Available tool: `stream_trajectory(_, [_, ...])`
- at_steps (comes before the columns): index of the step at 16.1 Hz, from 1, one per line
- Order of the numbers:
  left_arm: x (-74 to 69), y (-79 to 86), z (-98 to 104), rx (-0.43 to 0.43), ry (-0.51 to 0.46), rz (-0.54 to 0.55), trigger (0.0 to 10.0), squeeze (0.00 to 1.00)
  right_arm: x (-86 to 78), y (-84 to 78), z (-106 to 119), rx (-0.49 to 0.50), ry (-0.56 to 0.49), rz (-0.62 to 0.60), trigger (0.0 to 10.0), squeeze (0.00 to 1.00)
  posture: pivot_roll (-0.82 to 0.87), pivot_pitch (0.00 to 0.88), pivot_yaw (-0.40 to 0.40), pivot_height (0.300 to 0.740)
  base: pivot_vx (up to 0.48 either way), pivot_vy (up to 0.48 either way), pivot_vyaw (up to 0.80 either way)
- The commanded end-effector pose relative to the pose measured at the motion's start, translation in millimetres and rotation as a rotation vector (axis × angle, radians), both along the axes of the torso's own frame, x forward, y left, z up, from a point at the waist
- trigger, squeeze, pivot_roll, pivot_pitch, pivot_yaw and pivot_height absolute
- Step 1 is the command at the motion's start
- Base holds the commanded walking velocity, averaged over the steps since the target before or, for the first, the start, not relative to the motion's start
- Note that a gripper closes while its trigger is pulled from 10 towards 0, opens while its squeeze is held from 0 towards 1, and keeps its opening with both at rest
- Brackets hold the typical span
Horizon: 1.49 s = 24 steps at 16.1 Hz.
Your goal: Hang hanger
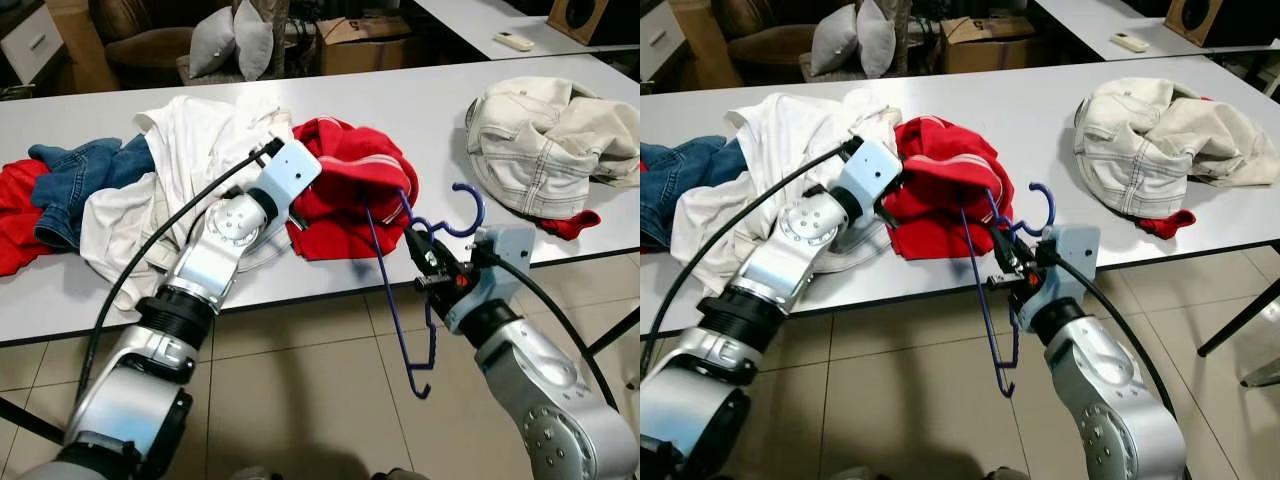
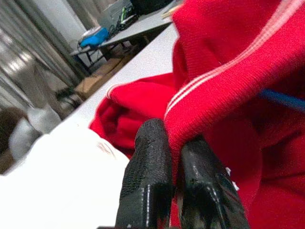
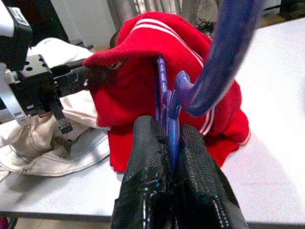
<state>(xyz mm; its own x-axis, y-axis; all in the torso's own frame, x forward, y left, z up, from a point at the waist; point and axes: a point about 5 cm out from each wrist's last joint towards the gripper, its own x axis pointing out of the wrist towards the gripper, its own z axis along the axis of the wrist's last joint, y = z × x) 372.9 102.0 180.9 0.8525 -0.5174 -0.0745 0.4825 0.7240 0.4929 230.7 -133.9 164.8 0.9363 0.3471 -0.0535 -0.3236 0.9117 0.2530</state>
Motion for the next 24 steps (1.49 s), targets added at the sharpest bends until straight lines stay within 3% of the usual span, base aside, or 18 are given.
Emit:
stream_trajectory(1, [1.4,6.2,-0.3,-0.073,0.026,0.015,0.0,0.00,-3.1,-1.5,8.0,0.002,-0.035,-0.010,10.0,0.00,-0.11,0.000,0.055,0.740,0.000,0.000,0.00])
stream_trajectory(4, [1.9,3.8,2.7,-0.132,0.039,-0.001,0.0,0.00,-3.8,-5.4,7.1,-0.007,-0.026,-0.027,10.0,0.00,-0.12,0.000,0.051,0.740,0.000,0.000,0.00])
stream_trajectory(7, [3.6,9.3,6.8,-0.130,0.035,0.008,0.0,0.00,-3.2,-14.2,3.7,-0.037,0.005,-0.074,10.0,0.00,-0.12,0.000,0.045,0.740,0.000,0.000,0.00])
stream_trajectory(9, [8.9,21.3,23.8,-0.132,-0.002,0.022,0.0,0.00,11.1,-39.8,10.0,-0.102,-0.019,-0.165,10.0,0.00,-0.12,0.000,0.041,0.740,0.000,0.000,0.00])
stream_trajectory(10, [15.7,30.4,48.3,-0.128,-0.058,0.024,0.0,0.00,29.8,-60.2,31.0,-0.148,-0.100,-0.207,10.0,0.00,-0.12,0.000,0.037,0.740,0.000,0.000,0.00])
stream_trajectory(11, [17.0,32.2,54.4,-0.128,-0.072,0.024,0.0,0.00,33.4,-64.2,36.8,-0.158,-0.122,-0.215,10.0,0.00,-0.12,0.000,0.037,0.740,0.000,0.000,0.00])
stream_trajectory(12, [20.2,37.2,81.6,-0.160,-0.133,0.020,0.0,0.00,42.9,-75.7,59.8,-0.169,-0.209,-0.240,10.0,0.00,-0.11,0.000,0.031,0.740,0.000,0.000,0.00])
stream_trajectory(14, [18.5,43.9,122.1,-0.192,-0.227,-0.003,0.0,0.00,48.7,-88.4,87.9,-0.141,-0.295,-0.271,10.0,0.00,-0.10,0.000,0.021,0.740,0.000,0.000,0.00])
stream_trajectory(15, [11.2,43.6,131.4,-0.207,-0.229,-0.054,0.0,0.00,45.7,-84.9,80.9,-0.148,-0.255,-0.241,10.0,0.00,-0.09,0.000,0.021,0.740,0.000,0.000,0.00])
stream_trajectory(16, [10.5,43.1,130.7,-0.208,-0.223,-0.063,0.0,0.00,45.5,-84.0,78.4,-0.152,-0.244,-0.232,10.0,0.00,-0.09,0.000,0.021,0.740,0.000,0.000,0.00])
stream_trajectory(18, [-3.3,24.5,98.7,-0.206,-0.100,-0.170,0.0,0.00,35.8,-67.5,41.2,-0.161,-0.102,-0.161,10.0,0.00,-0.09,0.001,0.023,0.740,0.000,0.000,0.00])
stream_trajectory(19, [-8.0,17.9,90.0,-0.211,-0.068,-0.197,0.0,0.00,32.6,-62.7,34.5,-0.139,-0.077,-0.148,10.0,0.00,-0.09,0.002,0.024,0.740,0.000,0.000,0.00])
stream_trajectory(22, [-23.3,-4.2,75.6,-0.229,0.039,-0.297,0.0,0.00,23.1,-48.2,18.7,-0.030,-0.023,-0.129,10.0,0.00,-0.09,0.005,0.033,0.740,0.000,0.000,0.00])
stream_trajectory(24, [-22.2,-10.1,70.3,-0.184,0.056,-0.299,0.0,0.00,24.1,-41.4,21.5,0.119,-0.068,-0.172,10.0,0.00,-0.10,0.005,0.032,0.740,0.000,0.000,0.00])
